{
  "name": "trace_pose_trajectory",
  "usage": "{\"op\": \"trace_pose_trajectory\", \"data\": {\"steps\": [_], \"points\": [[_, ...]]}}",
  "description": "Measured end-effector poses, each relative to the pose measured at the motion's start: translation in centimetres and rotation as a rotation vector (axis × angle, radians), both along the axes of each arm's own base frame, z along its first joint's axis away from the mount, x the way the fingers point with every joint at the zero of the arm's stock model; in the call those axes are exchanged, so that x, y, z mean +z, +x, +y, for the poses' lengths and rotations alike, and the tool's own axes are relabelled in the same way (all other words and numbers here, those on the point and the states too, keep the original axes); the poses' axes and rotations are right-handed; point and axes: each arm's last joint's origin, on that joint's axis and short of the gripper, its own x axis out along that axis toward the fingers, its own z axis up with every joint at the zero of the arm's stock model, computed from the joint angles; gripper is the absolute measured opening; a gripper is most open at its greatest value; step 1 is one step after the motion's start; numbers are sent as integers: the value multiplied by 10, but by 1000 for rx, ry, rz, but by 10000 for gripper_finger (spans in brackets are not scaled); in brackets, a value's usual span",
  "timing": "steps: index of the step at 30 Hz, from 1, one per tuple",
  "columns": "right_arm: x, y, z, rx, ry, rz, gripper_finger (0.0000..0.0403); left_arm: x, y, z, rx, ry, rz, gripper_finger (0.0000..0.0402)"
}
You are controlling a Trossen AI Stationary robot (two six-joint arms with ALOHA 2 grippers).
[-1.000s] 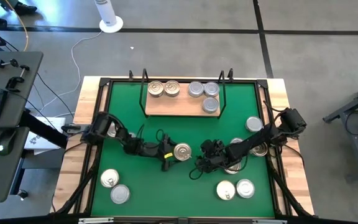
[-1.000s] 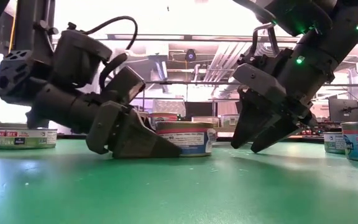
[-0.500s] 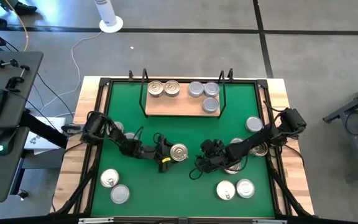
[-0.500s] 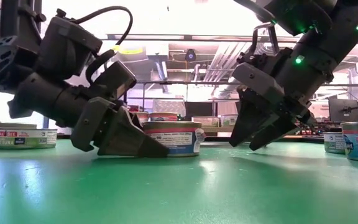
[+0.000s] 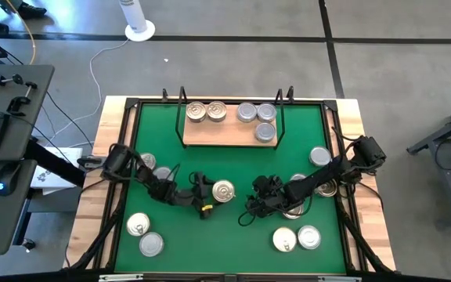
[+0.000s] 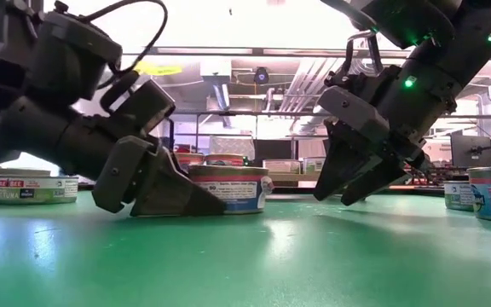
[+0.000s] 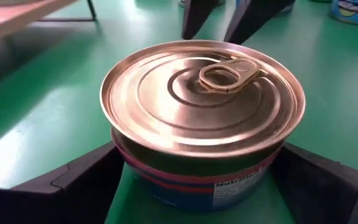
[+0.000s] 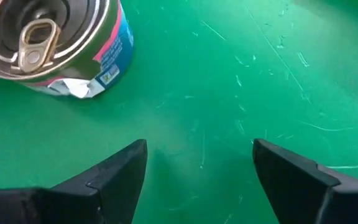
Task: Stack canned seafood by type on shelf
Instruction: Put the blue/pink tuna can on the shelf and align with the other blue/pink tuna can
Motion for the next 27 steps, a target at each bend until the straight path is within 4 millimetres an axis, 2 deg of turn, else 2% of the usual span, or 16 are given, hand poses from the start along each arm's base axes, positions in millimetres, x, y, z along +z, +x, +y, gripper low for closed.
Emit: {"op": "trace_pose_trajectory", "data": {"steps": [8,12,18,22,27], "points": [[0,0,0,0,0,0,288,10,-5,-14,33,10,-58,376],[0,0,0,0,0,0,288,8,-8,-17,71,46,-34,376],[0,0,0,0,1,0,288,0,-10,-13,87,-1,36,376],[0,0,0,0,0,0,288,0,-6,-5,74,-97,44,377],[0,0,0,0,1,0,288,0,-1,4,40,-134,61,382]]}}
